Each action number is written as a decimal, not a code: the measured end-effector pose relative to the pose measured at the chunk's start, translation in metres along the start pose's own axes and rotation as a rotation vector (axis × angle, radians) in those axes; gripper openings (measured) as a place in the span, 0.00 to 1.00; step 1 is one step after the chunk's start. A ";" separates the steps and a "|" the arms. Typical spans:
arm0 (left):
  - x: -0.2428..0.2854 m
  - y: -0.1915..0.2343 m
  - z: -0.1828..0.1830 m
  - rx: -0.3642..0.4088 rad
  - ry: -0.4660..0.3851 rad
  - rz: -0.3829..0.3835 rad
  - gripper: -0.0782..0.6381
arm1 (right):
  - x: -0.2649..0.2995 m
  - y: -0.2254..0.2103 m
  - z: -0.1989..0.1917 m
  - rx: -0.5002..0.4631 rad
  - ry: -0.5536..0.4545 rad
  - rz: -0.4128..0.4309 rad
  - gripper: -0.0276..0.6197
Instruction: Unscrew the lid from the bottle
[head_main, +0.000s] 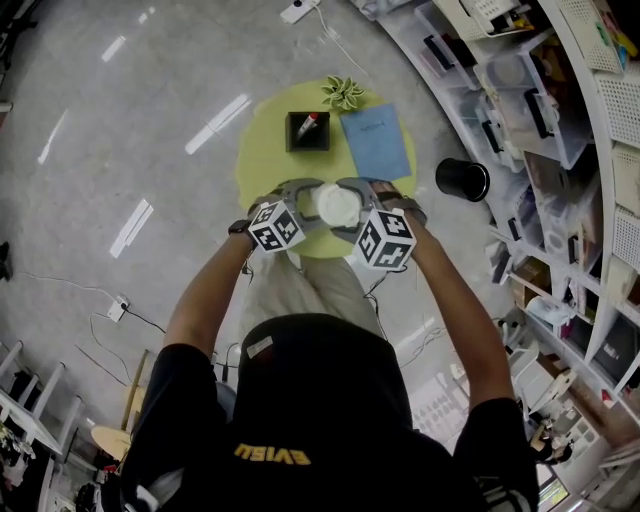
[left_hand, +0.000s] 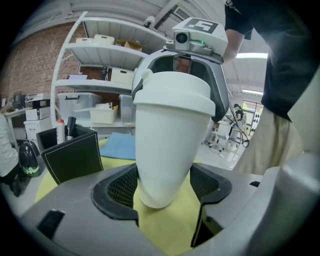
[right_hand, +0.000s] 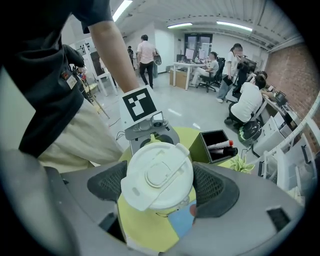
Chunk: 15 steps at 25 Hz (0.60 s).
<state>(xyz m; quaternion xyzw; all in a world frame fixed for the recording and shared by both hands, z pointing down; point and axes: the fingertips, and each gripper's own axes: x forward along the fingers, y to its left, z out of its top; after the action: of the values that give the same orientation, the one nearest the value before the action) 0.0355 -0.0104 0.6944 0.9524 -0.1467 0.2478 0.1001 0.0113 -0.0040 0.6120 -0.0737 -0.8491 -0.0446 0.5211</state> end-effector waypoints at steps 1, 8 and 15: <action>0.000 -0.001 0.000 -0.002 0.004 0.001 0.59 | 0.000 0.000 0.000 0.012 -0.006 -0.009 0.68; -0.003 0.000 0.000 -0.008 0.011 -0.010 0.59 | -0.024 -0.012 -0.002 0.394 -0.137 -0.197 0.73; -0.004 0.002 0.000 -0.012 0.006 -0.019 0.59 | -0.024 -0.021 0.003 0.722 -0.209 -0.385 0.73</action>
<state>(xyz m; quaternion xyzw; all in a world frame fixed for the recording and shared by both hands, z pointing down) 0.0313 -0.0114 0.6926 0.9523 -0.1388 0.2490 0.1086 0.0162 -0.0258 0.5893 0.2694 -0.8567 0.1671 0.4069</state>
